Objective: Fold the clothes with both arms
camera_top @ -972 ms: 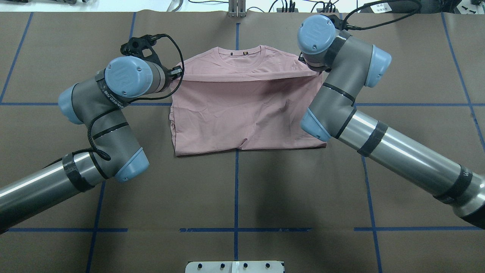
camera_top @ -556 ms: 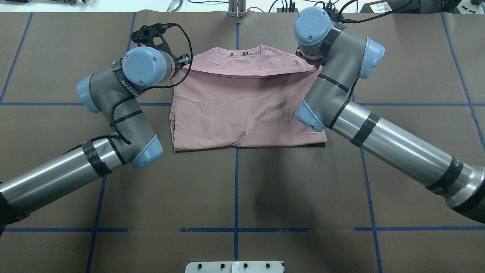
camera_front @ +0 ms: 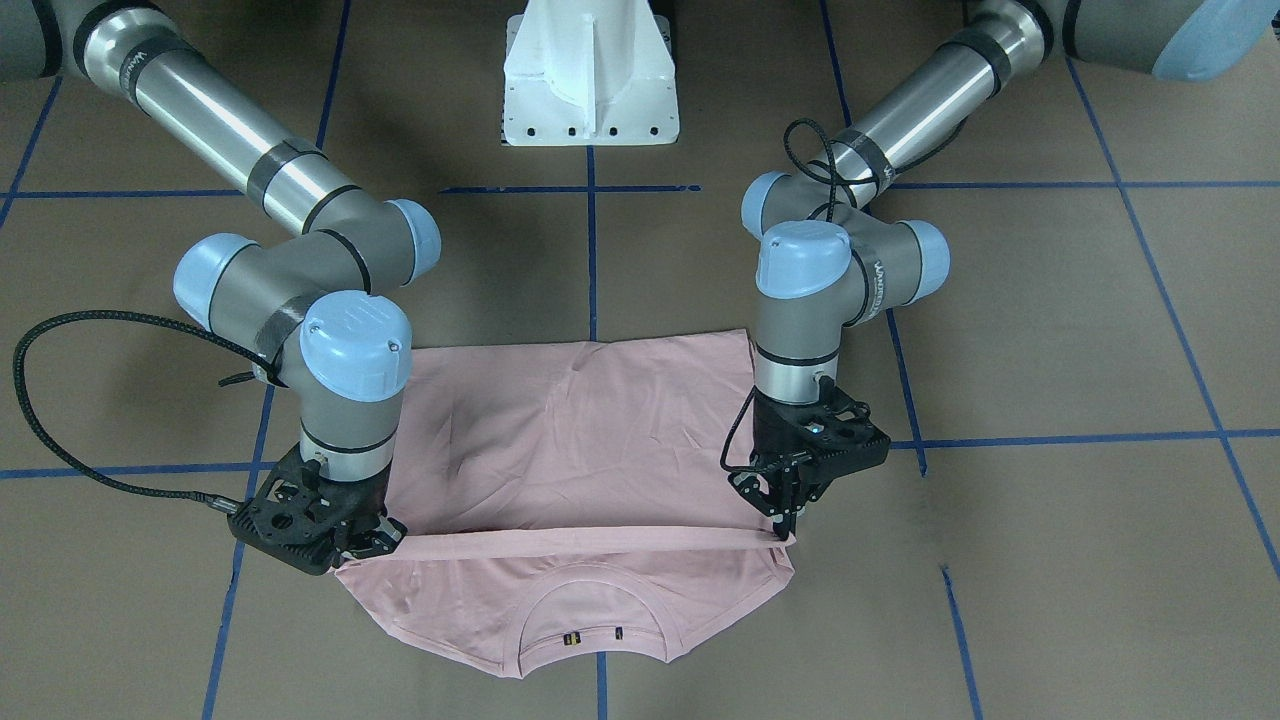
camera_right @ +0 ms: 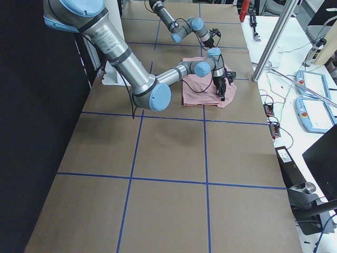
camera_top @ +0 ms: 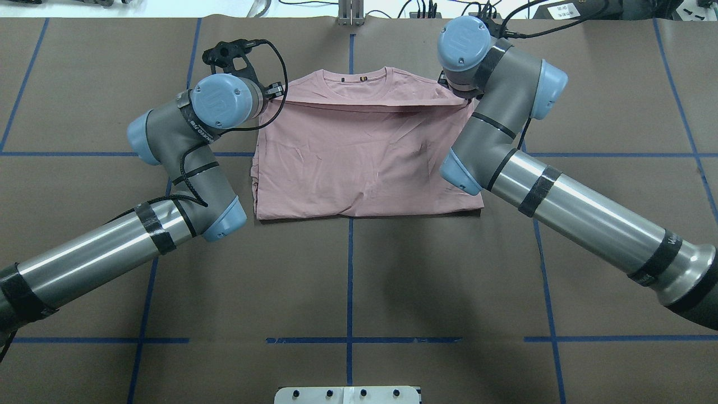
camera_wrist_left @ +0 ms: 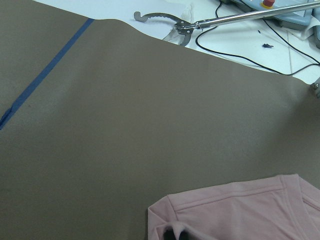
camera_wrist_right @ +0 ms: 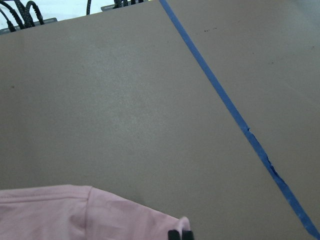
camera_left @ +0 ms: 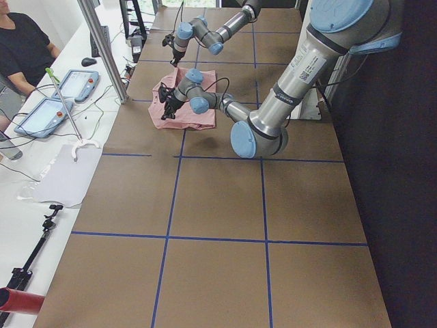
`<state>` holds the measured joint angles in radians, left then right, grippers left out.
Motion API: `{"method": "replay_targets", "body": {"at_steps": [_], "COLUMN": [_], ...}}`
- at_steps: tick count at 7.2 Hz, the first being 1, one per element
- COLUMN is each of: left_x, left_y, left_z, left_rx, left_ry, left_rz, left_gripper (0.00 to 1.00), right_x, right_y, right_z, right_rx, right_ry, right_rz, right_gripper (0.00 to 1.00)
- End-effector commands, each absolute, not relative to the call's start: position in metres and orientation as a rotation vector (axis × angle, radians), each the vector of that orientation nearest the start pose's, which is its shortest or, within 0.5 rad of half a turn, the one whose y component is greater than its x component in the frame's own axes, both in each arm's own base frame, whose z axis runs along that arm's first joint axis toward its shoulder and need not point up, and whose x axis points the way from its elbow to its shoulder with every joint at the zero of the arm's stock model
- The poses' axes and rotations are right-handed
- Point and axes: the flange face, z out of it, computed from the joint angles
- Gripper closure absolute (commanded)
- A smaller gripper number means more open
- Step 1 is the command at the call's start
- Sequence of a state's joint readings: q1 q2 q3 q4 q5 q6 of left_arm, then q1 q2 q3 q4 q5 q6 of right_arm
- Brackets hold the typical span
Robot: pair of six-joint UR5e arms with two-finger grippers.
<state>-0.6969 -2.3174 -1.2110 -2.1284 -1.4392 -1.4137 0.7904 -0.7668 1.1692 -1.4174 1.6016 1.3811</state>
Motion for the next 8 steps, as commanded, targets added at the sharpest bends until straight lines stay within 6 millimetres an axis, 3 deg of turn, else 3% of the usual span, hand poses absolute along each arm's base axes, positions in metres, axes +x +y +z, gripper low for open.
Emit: {"method": "replay_targets", "body": {"at_steps": [1,2,3,4,5,6,7,8], "left_x": [0.509,0.501,0.497,0.497,0.493,0.486,0.483,0.483], "left_y": [-0.619,-0.613,-0.611,-0.61,-0.607,-0.604,-0.602,-0.602], "left_z": [0.31,0.332,0.33,0.332,0.318,0.316,0.314,0.316], "left_rx": [0.526,0.529,0.548,0.546,0.555,0.561,0.563,0.562], "left_ry": [0.856,0.867,0.914,0.922,0.947,0.958,0.966,0.963], "left_rz": [-0.561,-0.56,-0.557,-0.553,-0.554,-0.555,-0.555,-0.555], "left_gripper": [0.91,0.82,0.76,0.73,0.71,0.69,0.68,0.67], "right_x": [-0.476,-0.474,-0.463,-0.438,-0.404,-0.383,-0.389,-0.409], "right_y": [-0.665,-0.667,-0.667,-0.644,-0.599,-0.548,-0.507,-0.478], "right_z": [0.336,0.332,0.318,0.31,0.333,0.349,0.357,0.364], "right_rx": [0.256,0.266,0.277,0.236,0.206,0.169,0.119,0.067], "right_ry": [-0.548,-0.571,-0.607,-0.688,-0.736,-0.775,-0.798,-0.799], "right_rz": [0.583,0.595,0.599,0.583,0.578,0.59,0.624,0.694], "right_gripper": [0.51,0.41,0.42,0.4,0.36,0.33,0.3,0.28]}}
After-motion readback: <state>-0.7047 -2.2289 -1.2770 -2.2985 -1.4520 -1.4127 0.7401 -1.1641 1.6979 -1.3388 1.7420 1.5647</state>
